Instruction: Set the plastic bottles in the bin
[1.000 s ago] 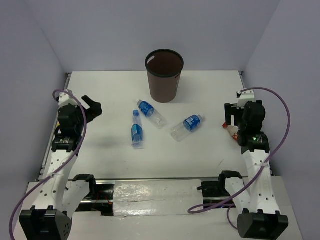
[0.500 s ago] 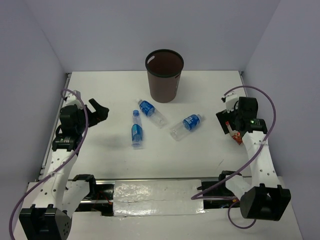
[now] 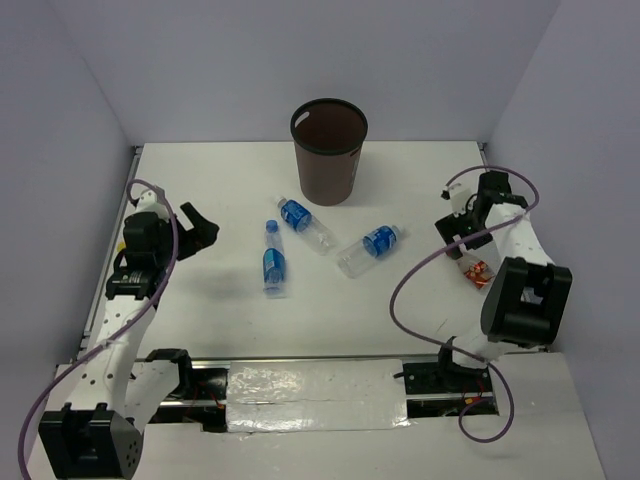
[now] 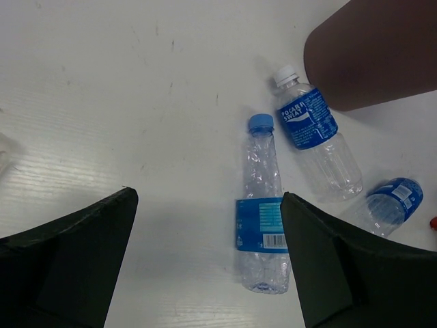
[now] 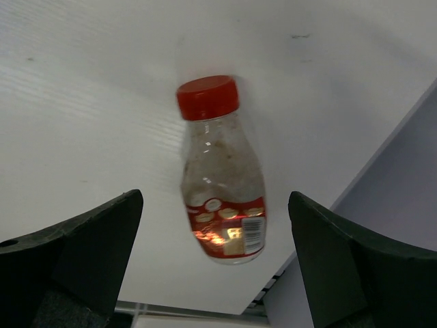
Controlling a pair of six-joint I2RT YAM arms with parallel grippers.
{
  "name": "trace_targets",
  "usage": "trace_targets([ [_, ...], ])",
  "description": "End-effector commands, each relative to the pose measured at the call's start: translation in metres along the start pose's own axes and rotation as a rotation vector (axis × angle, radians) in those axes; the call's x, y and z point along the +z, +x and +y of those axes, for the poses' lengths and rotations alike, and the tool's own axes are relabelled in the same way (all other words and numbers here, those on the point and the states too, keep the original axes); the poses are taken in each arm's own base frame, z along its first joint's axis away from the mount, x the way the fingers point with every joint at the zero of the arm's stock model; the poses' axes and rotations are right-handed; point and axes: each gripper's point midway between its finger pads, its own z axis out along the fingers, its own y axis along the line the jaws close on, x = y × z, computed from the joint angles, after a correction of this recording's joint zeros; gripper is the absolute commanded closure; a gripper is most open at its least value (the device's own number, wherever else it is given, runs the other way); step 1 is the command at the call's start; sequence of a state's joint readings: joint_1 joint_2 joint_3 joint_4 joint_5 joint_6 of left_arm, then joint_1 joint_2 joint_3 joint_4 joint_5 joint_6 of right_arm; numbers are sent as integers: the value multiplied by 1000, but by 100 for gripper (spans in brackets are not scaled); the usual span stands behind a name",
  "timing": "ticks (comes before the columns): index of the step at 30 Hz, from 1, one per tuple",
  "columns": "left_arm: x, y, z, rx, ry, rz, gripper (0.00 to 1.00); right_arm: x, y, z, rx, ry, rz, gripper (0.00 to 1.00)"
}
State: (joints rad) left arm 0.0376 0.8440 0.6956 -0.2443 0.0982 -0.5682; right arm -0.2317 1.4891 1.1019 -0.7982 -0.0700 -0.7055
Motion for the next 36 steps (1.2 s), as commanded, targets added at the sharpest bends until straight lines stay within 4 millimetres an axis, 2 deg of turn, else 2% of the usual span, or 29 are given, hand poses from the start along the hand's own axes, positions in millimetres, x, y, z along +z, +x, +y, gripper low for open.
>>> trace_targets([
  [1, 9, 0, 1, -37, -5, 1, 1, 8, -3, -17, -49, -50, 20, 7],
  [4, 15, 1, -1, -53, -2, 18, 1, 24, 4, -14, -72, -102, 49, 8],
  [8, 22, -3, -1, -52, -6, 24, 1, 43, 13, 2, -86, -206, 91, 11],
  [11, 24, -7, -4, -50, -2, 21, 1, 58, 22, 4, -67, -234, 138, 18],
  [12, 26, -6, -2, -51, -6, 26, 0, 64, 26, 6, -53, -248, 168, 26],
  [14, 27, -3, -1, -58, -11, 32, 1, 66, 25, 3, -31, -243, 183, 34],
  [17, 27, 2, 2, -74, -15, 33, 1, 71, 28, -1, -29, -206, 185, 38],
  [19, 26, 3, 2, -84, -13, 29, 1, 72, 38, -3, -54, -171, 203, 40],
  [21, 26, 6, 3, -89, -16, 31, 1, 70, 36, -8, -83, -136, 185, 46],
  [22, 26, 7, 4, -92, -21, 34, 1, 67, 36, -6, -87, -145, 183, 52],
  [24, 26, 7, 6, -99, -31, 33, 1, 53, 21, -5, -99, -164, 132, 56],
  [26, 26, 10, 8, -112, -38, 37, 1, 26, -17, 2, -114, -217, 3, 59],
  [27, 26, 11, 8, -117, -39, 39, 1, 9, -49, 2, -132, -230, -100, 60],
  [28, 26, 13, 9, -131, -42, 42, 1, -4, -59, 12, -145, -268, -126, 60],
  [29, 26, 14, 9, -139, -43, 41, 1, -18, -81, 24, -190, -288, -180, 60],
  [30, 26, 14, 10, -145, -47, 41, 1, -39, -109, 24, -224, -276, -256, 61],
  [32, 25, 17, 12, -165, -57, 43, 2, -62, -147, 59, -317, -327, -331, 62],
  [33, 25, 18, 13, -172, -65, 43, 2, -82, -174, 61, -358, -297, -393, 62],
  [35, 21, 20, 22, -193, -124, 44, 1, -98, -207, 84, -413, -307, -451, 62],
  [36, 19, 20, 25, -205, -142, 43, 1, -124, -237, 99, -462, -293, -535, 62],
])
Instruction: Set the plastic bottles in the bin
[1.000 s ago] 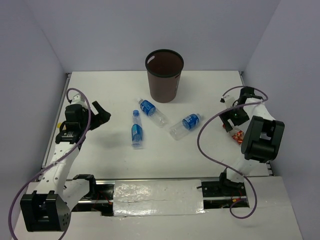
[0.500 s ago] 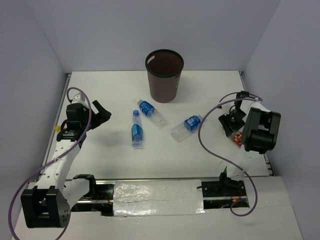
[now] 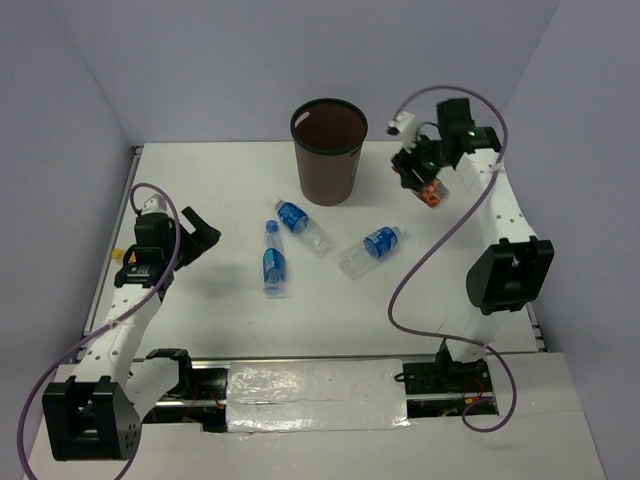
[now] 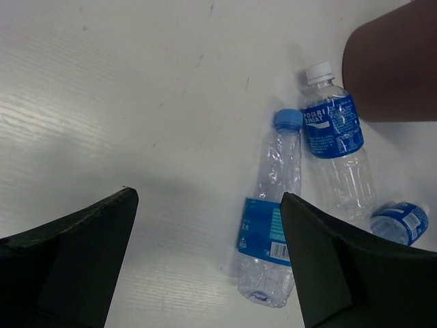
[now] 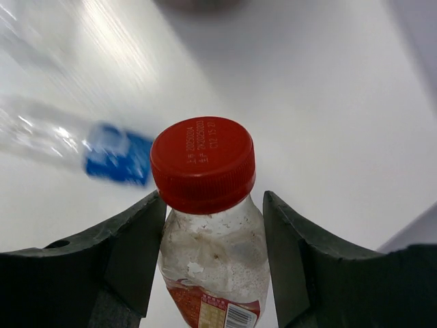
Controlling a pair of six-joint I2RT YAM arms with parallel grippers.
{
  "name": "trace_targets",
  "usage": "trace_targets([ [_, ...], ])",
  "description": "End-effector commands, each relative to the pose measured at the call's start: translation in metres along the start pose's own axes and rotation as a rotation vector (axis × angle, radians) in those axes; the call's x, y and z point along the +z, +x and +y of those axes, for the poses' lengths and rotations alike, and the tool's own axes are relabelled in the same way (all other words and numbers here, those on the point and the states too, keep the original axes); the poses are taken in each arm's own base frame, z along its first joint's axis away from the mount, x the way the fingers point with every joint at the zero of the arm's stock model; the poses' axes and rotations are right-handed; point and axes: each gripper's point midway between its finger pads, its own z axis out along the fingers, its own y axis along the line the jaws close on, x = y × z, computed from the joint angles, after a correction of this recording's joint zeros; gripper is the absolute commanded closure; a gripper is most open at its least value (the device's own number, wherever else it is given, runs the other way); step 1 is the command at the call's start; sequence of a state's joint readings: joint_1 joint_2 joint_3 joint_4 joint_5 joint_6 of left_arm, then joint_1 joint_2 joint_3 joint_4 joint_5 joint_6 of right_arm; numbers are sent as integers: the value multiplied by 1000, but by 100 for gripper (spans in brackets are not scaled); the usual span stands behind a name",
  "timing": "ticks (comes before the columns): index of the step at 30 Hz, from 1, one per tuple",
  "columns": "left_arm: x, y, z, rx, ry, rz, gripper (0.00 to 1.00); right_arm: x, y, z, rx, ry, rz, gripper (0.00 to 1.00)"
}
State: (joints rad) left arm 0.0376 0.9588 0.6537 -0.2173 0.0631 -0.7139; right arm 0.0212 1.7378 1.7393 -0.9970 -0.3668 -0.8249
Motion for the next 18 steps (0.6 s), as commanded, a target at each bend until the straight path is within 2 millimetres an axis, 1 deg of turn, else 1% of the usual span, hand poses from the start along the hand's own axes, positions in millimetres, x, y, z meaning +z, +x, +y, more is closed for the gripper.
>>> trace_targets([
  [1, -8, -14, 9, -57, -74, -67, 1, -20, -96, 36, -81, -60, -187, 62],
  [2, -9, -13, 13, -66, -97, -68, 1, -24, -117, 37, -97, -47, -232, 62],
  [3, -12, -10, 19, -83, -128, -59, 1, -37, -154, 40, -135, -22, -311, 62],
  [4, -14, -13, 23, -89, -156, -75, 1, -28, -172, 37, -105, -14, -346, 62],
  [5, -15, -11, 27, -95, -178, -65, 1, -45, -200, 32, -123, 35, -417, 62],
  [6, -17, -12, 28, -106, -186, -71, 1, -46, -220, 42, -142, 30, -454, 62],
  [7, -17, -13, 31, -111, -206, -78, 1, -37, -234, 43, -135, 34, -479, 62],
  [8, -18, -12, 33, -115, -216, -78, 1, -46, -250, 43, -147, 65, -520, 62],
  [9, -19, -12, 35, -125, -230, -76, 1, -47, -265, 42, -160, 88, -567, 61],
  [10, -20, -12, 39, -130, -253, -82, 1, -39, -273, 53, -164, 73, -578, 61],
  [11, -20, -13, 42, -130, -268, -85, 1, -35, -278, 55, -166, 76, -596, 61],
  [12, -21, -14, 44, -127, -290, -81, 1, -40, -294, 54, -182, 101, -664, 59],
  [13, -22, -15, 47, -122, -306, -82, 1, -37, -301, 57, -191, 109, -686, 58],
  [14, -21, -17, 51, -116, -337, -90, 1, -28, -301, 55, -185, 122, -689, 54],
  [15, -22, -24, 50, -114, -346, -102, 1, -24, -312, 49, -191, 147, -730, 53],
  [16, -24, -24, 54, -107, -371, -98, 1, -20, -316, 48, -166, 146, -743, 51],
  [17, -24, -29, 59, -92, -405, -107, 1, -24, -324, 44, -163, 160, -774, 48],
  [18, -26, -37, 58, -87, -418, -123, 1, -14, -329, 40, -148, 165, -785, 47],
])
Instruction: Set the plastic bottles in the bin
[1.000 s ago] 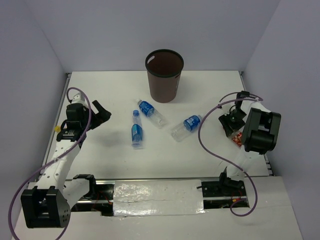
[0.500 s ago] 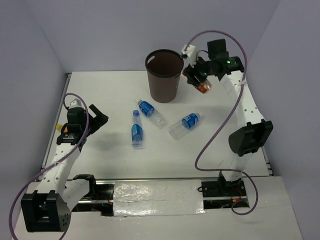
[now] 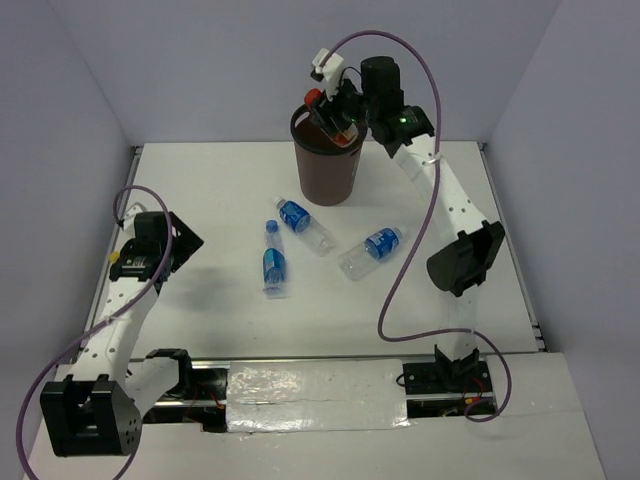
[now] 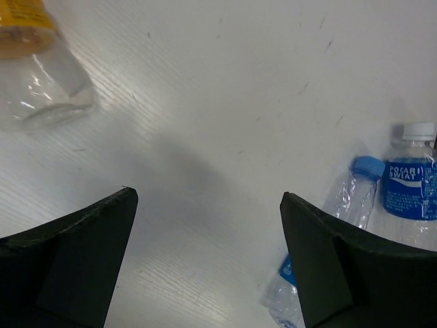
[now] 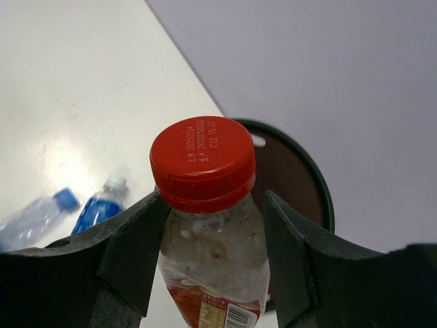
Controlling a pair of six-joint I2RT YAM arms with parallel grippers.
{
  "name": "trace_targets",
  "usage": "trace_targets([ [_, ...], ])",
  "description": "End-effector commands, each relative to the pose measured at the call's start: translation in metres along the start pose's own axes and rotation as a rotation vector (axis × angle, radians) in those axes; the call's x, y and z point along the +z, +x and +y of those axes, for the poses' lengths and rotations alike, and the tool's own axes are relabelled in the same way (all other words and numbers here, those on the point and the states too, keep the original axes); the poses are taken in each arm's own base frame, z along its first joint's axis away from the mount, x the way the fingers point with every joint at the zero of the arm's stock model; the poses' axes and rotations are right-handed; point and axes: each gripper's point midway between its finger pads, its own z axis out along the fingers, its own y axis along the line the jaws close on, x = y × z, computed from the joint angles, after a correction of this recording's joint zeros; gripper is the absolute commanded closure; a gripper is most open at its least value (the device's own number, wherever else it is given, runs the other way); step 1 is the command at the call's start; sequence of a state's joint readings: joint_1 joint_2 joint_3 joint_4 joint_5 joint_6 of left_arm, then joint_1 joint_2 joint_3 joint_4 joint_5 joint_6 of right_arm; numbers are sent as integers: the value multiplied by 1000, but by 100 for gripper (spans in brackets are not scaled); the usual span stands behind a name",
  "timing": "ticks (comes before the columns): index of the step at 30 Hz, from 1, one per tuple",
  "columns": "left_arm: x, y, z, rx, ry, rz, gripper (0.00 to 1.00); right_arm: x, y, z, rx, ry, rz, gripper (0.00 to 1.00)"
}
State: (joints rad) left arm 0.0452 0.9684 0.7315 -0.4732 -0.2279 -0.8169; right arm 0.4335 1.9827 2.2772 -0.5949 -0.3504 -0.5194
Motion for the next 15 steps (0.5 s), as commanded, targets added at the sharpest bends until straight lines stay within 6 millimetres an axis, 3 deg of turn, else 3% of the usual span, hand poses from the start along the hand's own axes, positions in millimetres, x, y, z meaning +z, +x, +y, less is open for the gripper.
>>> trace_targets([
  [1, -6, -32, 5, 8, -86, -85, 0, 20, -34, -31, 10, 120, -159, 46],
  [4, -4, -43, 8, 48, -122, -103, 1, 33, -39, -38, 15, 143, -208, 40],
  [5, -3, -46, 9, 62, -134, -101, 1, 37, -37, -39, 17, 146, -211, 32],
  [6, -2, -50, 12, 60, -147, -104, 1, 44, -31, -41, 26, 152, -212, 23],
  [7, 0, -52, 17, 63, -174, -97, 1, 50, -24, -42, 43, 165, -204, 1],
  [10, 2, -56, 23, 63, -204, -89, 1, 53, -16, -43, 74, 172, -191, 0],
  [15, 2, -69, 37, 28, -244, -80, 1, 22, -45, -40, 122, 119, -259, 0],
])
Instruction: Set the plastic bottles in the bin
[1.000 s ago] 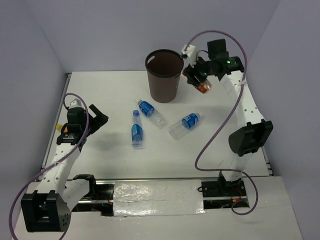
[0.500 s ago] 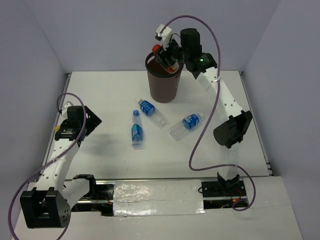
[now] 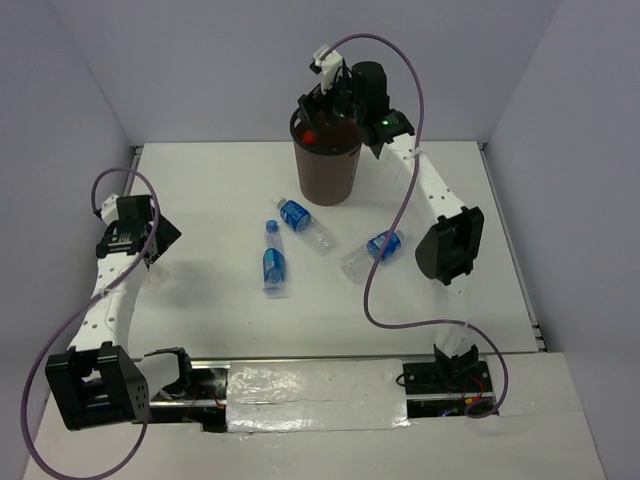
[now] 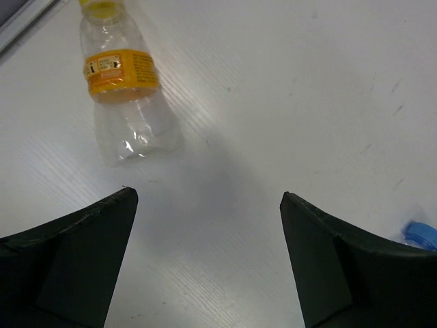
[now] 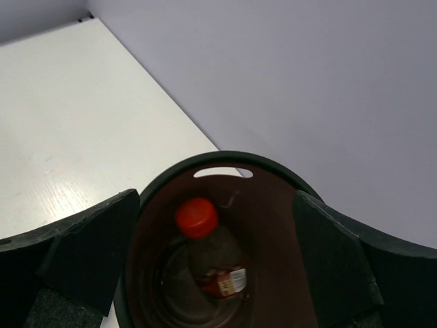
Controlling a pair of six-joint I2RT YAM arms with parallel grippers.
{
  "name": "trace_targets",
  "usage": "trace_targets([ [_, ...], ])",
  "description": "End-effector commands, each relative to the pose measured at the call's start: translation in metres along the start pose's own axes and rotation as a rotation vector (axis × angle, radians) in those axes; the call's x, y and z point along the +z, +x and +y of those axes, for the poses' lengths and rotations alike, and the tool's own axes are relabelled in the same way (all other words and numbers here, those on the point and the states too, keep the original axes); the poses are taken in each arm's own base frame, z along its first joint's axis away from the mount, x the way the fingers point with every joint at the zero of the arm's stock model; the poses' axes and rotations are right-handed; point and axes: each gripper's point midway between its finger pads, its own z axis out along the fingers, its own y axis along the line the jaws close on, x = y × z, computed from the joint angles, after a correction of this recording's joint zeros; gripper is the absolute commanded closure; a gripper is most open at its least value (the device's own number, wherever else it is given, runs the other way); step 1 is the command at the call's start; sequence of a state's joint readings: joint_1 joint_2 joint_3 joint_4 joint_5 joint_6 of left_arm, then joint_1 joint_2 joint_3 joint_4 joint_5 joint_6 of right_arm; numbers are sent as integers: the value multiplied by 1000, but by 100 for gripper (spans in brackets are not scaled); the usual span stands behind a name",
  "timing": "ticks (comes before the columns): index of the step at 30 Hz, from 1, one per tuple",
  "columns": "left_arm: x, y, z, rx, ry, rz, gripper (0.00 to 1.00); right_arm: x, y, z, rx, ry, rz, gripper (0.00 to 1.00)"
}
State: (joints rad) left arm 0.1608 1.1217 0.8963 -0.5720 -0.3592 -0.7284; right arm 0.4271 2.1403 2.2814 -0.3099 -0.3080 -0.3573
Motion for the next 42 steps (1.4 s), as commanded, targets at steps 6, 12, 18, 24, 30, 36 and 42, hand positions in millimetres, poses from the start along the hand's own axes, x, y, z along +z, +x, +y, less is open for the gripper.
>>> trace_targets([
  [6, 8, -39, 25, -51, -77, -8, 1, -75, -85, 8, 44, -184, -165, 0],
  [12, 38, -41, 58, -111, -167, 60, 1, -102, -35, 26, 103, -281, -36, 1],
  [18, 89, -24, 70, -134, -135, 167, 6, -135, -9, 22, 177, -289, 30, 0],
  [24, 127, -1, 67, -175, -87, 252, 10, -161, 4, 21, 222, -273, 64, 0],
  [30, 151, 10, 57, -190, -29, 303, 17, -177, 22, 36, 265, -282, 110, 0],
  [36, 146, 14, 43, -185, 68, 317, 39, -193, 37, 41, 293, -270, 150, 0],
  [42, 93, -15, -27, -149, 394, 261, 60, -210, 52, 42, 305, -249, 192, 0],
])
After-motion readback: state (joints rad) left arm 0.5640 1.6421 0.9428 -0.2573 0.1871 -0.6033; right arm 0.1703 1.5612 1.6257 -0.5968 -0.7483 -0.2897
